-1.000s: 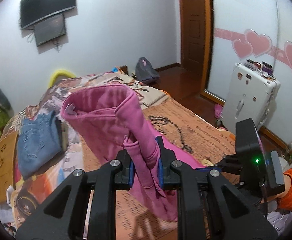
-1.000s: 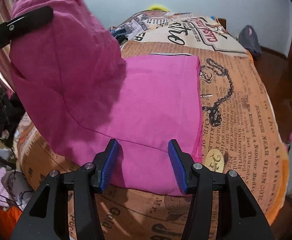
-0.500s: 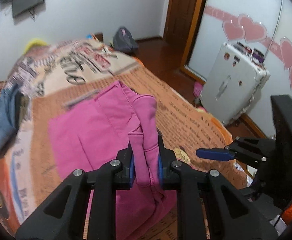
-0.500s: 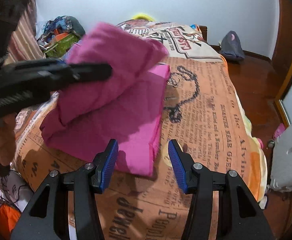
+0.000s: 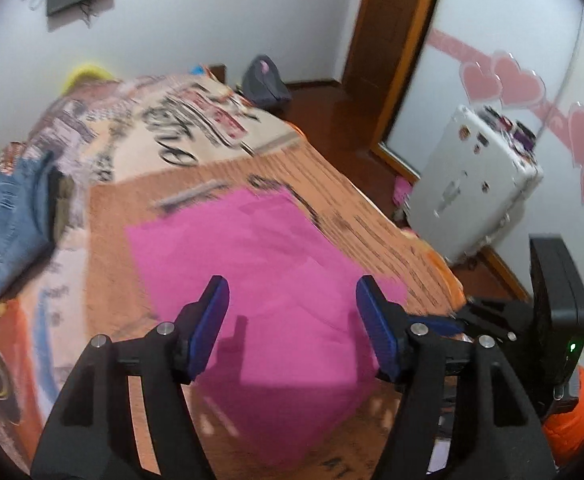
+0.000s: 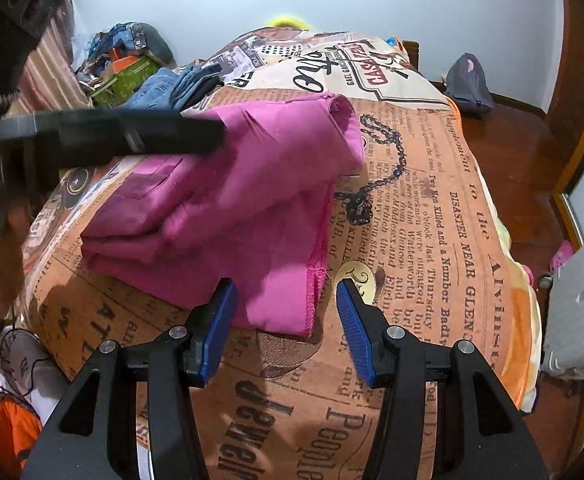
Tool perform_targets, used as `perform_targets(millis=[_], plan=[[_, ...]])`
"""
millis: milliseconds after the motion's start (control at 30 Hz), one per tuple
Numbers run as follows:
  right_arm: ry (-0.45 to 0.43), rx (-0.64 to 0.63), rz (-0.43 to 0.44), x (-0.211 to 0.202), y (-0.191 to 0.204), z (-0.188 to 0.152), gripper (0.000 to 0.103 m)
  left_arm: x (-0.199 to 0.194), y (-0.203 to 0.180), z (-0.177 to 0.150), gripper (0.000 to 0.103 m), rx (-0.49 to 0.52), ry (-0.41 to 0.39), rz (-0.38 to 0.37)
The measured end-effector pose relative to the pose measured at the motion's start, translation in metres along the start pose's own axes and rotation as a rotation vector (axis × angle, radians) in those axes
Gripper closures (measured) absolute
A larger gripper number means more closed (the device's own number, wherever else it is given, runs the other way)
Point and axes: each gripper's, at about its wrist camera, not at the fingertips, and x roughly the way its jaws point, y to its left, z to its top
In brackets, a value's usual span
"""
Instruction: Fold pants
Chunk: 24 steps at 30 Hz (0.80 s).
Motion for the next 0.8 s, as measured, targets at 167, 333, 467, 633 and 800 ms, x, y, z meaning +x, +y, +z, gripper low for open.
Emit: perform_targets(millis=[167, 333, 467, 633, 800], plan=[[-0.011, 0.014, -0.003, -0.009, -0.002, -0.002, 0.055, 0.000, 0.047, 0.019, 0.033, -0.031, -0.028, 0.104], [-0.029, 0.024, -0.028, -0.021, -0.004, -0.002, 0.055, 0.042, 0.085, 0.031, 0.033, -0.036, 0.051, 0.182], [-0.049, 0.048, -0.036, -0.031, -0.006, 0.000, 0.055, 0.079, 0.102, 0.031, 0.033, -0.019, 0.117, 0.231], [-0.051, 0.065, 0.012, -0.028, -0.002, 0.007, 0.055, 0.110, 0.117, 0.021, 0.033, 0.013, 0.189, 0.211], [0.026, 0.020, 0.035, 0.005, 0.010, 0.009, 0.055, 0.110, 0.132, 0.011, 0.033, -0.008, 0.196, 0.154]])
